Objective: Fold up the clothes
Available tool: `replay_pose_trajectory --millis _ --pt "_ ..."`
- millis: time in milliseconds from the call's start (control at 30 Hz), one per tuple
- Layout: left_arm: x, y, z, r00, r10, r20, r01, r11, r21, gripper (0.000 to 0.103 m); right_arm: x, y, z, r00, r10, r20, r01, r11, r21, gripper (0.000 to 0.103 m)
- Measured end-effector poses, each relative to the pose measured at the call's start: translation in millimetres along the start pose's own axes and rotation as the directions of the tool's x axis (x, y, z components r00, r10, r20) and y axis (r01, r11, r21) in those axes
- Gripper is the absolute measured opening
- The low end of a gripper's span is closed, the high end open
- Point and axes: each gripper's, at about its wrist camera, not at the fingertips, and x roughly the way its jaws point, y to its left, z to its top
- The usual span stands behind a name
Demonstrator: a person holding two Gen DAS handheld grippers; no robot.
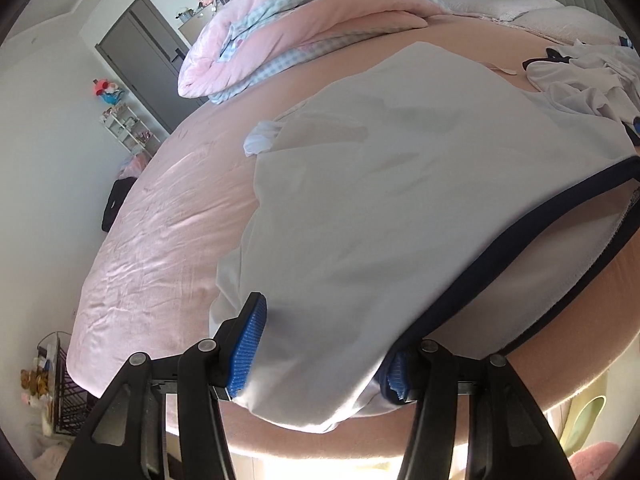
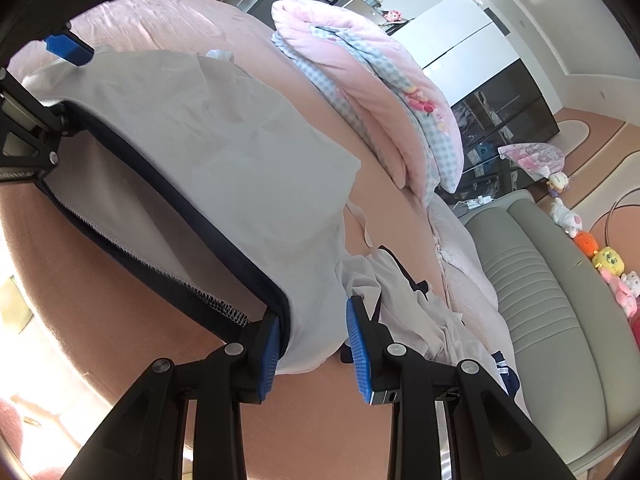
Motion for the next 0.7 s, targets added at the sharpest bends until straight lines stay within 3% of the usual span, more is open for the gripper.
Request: replay_pose_trajectory --millis 67,233,333,500,700 --pt "-3 5 -3 1.000 -0.023 -0.001 0.023 1.000 -0.001 0.029 0 2 -2 1.000 0.021 -0.012 -0.021 1.000 -0.007 0.009" --pt "-16 -11 -7 0.999 -0.008 0.047 0.003 0.995 0.098 0.014 -3 14 -6 1.000 0.020 -0.003 -0.020 0.998 -0.065 0.004" --pt "-16 -15 -8 0.999 -0.009 0.039 0.004 0.993 0.122 0.013 0 15 -9 0.999 0.024 -0.022 -0.026 0.997 -0.077 0.004" --pt "-12 -7 -13 0.998 -0.061 -0.030 0.064 0.994 0.089 0.013 3 17 -17 0.998 0.037 -0.045 -0.041 0.993 -0.107 0.004" --pt "-15 -14 -21 0.995 -0.091 -0.045 0.096 0.988 0.124 0.013 4 24 -21 0.998 0.050 -0.049 -0.057 0.989 -0.138 0.004"
